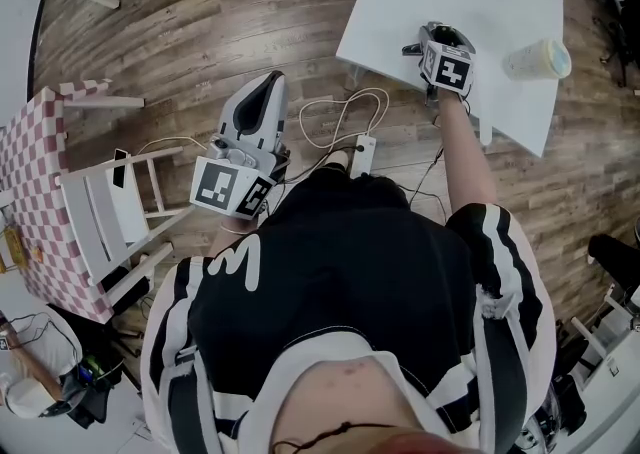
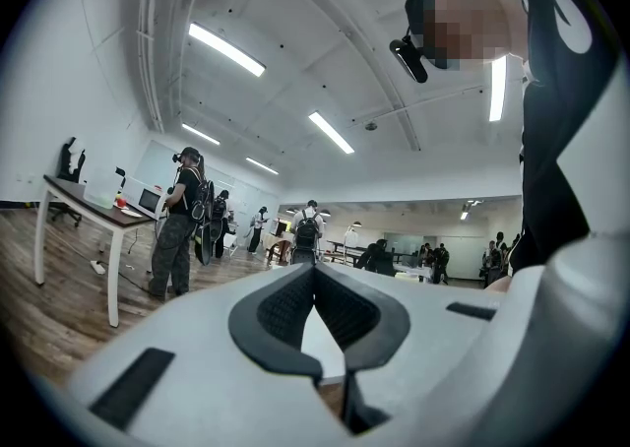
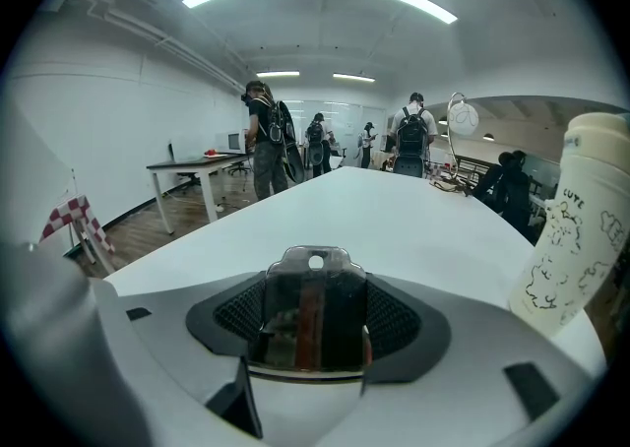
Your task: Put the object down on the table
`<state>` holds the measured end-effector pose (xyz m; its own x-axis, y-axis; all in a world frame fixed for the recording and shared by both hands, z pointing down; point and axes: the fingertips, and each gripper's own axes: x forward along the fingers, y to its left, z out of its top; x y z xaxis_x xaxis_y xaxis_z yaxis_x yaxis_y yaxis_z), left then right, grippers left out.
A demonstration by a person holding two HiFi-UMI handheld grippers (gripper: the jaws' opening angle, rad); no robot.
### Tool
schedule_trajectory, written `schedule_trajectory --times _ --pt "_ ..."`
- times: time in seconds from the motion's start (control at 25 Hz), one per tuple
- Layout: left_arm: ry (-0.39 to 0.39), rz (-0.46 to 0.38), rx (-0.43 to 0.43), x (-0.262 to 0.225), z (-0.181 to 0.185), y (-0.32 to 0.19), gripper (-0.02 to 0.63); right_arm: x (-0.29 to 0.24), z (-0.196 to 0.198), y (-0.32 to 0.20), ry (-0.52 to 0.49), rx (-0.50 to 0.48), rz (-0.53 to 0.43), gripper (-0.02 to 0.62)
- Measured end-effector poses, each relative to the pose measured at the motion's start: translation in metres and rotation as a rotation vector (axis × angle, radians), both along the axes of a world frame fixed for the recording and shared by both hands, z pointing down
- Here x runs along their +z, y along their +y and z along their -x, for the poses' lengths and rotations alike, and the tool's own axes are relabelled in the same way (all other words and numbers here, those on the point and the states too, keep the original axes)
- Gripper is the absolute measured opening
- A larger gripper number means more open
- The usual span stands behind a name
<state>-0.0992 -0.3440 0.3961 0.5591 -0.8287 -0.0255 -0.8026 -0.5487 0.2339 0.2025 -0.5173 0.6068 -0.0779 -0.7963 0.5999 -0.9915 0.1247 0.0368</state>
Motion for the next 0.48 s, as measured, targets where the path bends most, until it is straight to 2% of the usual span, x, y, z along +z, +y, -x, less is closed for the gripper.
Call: schedule_trajectory --times 0.48 --pt "0.008 -0.004 0.004 0.0003 -0.0028 -0.0011 0.005 0.0023 -0.0038 -0.0008 0.015 0.007 0.027 0.290"
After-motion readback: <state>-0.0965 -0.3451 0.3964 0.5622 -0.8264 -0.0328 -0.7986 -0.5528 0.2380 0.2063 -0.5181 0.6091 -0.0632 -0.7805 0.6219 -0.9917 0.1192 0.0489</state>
